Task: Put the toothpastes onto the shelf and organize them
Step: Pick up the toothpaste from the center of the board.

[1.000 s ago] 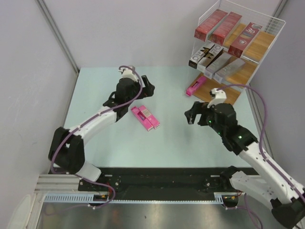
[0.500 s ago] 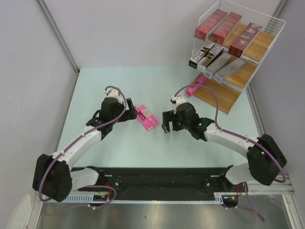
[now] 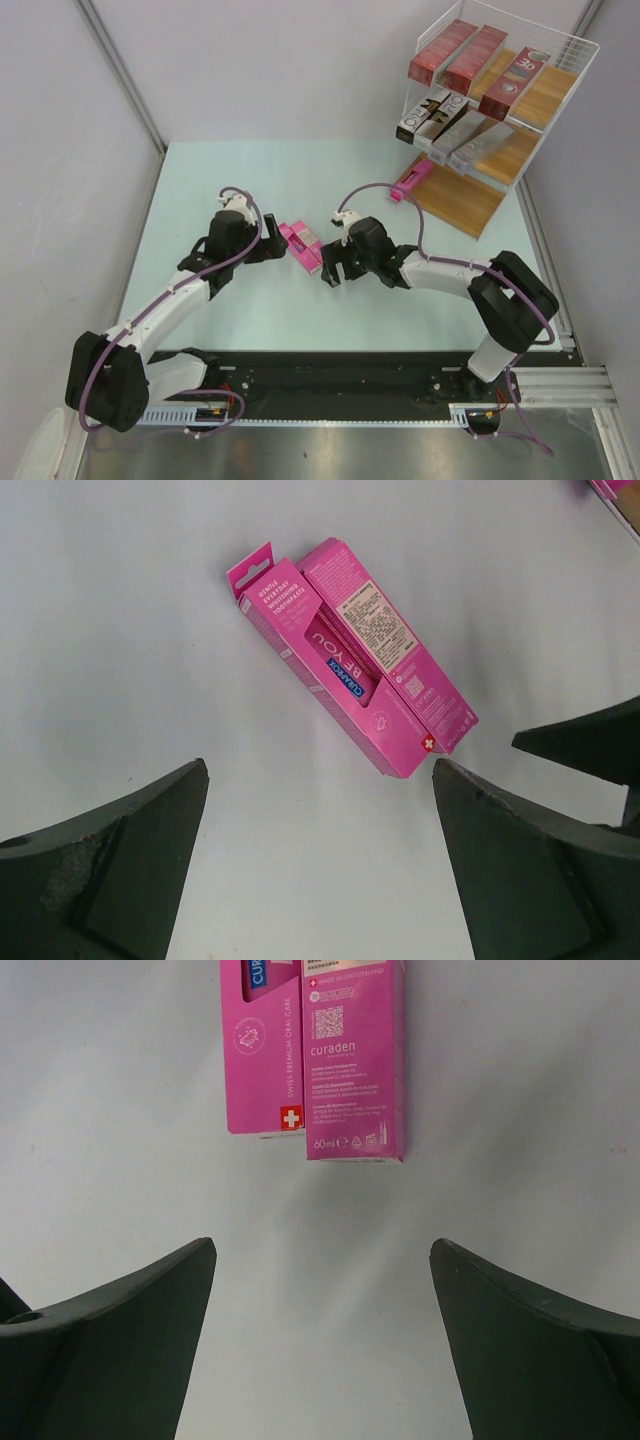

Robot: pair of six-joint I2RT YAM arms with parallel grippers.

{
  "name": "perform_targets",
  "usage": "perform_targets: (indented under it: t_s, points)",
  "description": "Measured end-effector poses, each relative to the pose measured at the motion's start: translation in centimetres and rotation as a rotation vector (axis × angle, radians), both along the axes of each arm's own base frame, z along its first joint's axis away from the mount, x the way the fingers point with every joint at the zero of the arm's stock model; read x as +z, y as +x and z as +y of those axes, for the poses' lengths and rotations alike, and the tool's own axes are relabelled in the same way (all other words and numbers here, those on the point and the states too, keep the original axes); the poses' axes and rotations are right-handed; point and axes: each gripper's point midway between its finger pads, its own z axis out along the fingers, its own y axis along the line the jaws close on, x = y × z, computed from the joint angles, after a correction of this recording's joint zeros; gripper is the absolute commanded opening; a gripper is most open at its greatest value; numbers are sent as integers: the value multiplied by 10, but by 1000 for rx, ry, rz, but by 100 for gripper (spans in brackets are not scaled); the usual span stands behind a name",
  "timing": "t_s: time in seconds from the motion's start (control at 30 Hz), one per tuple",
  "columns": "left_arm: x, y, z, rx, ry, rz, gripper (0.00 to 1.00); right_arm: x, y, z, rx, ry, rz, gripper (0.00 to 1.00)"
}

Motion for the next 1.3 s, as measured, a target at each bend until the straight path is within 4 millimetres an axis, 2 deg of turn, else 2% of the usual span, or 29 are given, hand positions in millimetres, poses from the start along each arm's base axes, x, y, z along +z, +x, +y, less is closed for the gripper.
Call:
perform_targets:
  t_s: [0.13, 0.23, 0.27, 0.4, 0.63, 0.73, 0.77, 0.93, 1.03, 1.3]
  points:
    - [-4, -3, -2, -14, -10, 9, 100, -13, 6, 4, -7, -24, 11, 91]
    - [-6, -4, -2, -17, -14, 18, 100, -22, 10, 3, -27, -46, 8, 86]
    - [-6, -4, -3, -20, -19, 19, 100, -25, 13, 3, -36, -51, 6, 81]
    - [-6, -5, -4, -25, -27, 18, 100, -38, 20, 6, -57, -55, 1, 79]
    - [-12, -7, -3, -24, -27, 27, 100, -37, 40, 23, -73, -7, -42, 70]
    - [-13, -7, -3, -26, -29, 26, 100, -38, 45, 28, -73, 5, -49, 60]
    - [-13, -7, -3, -26, -29, 27, 100, -38, 46, 31, -71, 10, -52, 53]
    - [-13, -7, -3, -25, -30, 28, 100, -40, 51, 34, -71, 13, -64, 39]
    - [-13, -6, -1, -20, -30, 28, 100, -40, 52, 33, -76, 9, -68, 34]
    - [-13, -7, -1, -27, -42, 33, 100, -38, 53, 26, -96, -31, -89, 31]
